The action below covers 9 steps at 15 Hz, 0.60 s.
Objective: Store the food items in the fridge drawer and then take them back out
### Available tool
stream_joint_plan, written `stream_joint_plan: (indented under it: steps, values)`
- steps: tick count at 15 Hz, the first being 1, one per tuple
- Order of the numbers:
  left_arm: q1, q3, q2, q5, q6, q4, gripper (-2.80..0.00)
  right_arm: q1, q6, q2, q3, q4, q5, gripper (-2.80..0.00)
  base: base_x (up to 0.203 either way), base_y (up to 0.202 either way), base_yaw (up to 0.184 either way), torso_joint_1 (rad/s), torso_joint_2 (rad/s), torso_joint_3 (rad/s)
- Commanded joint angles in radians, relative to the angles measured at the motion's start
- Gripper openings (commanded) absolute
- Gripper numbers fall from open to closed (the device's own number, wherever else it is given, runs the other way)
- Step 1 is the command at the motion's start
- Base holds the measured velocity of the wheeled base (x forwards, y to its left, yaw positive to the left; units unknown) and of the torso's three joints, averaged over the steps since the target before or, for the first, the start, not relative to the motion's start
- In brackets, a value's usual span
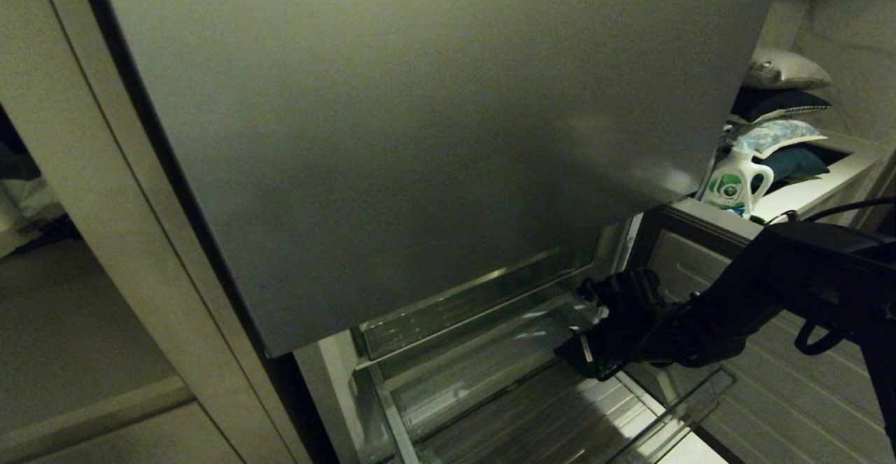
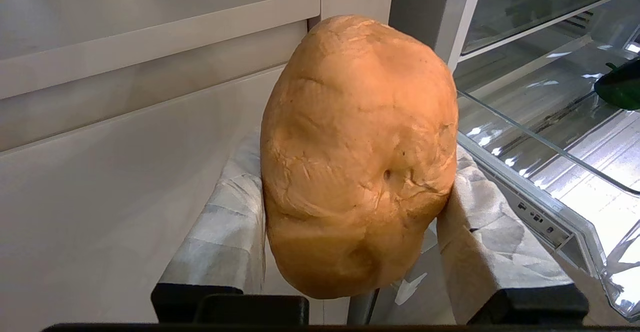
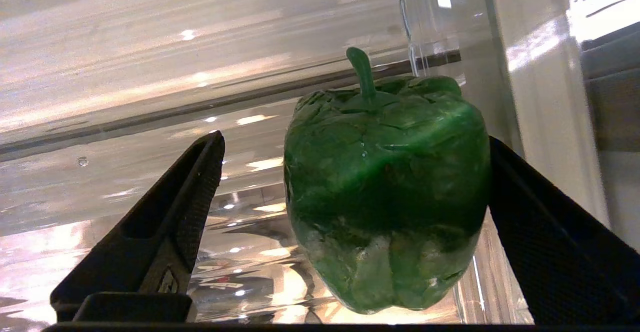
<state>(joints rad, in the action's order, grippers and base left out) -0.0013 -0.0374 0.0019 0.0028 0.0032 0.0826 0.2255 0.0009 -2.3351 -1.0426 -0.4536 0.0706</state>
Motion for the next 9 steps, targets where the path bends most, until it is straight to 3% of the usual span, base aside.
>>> stream_joint_plan:
  steps: [1, 9]
  values:
    - [0.0, 0.0, 0.0, 0.0, 0.0, 0.0, -2.8, -0.001, -0.001, -0.003, -0.001, -0.004, -0.001, 0.0, 0.0, 0.0, 0.0, 0.0, 0.0, 0.0]
    - [0.0, -0.001, 0.0, 0.0, 0.0, 0.0, -2.8, -0.021, -0.001, -0.015, -0.008, -0.004, -0.018, 0.0, 0.0, 0.0, 0.0, 0.0, 0.0, 0.0]
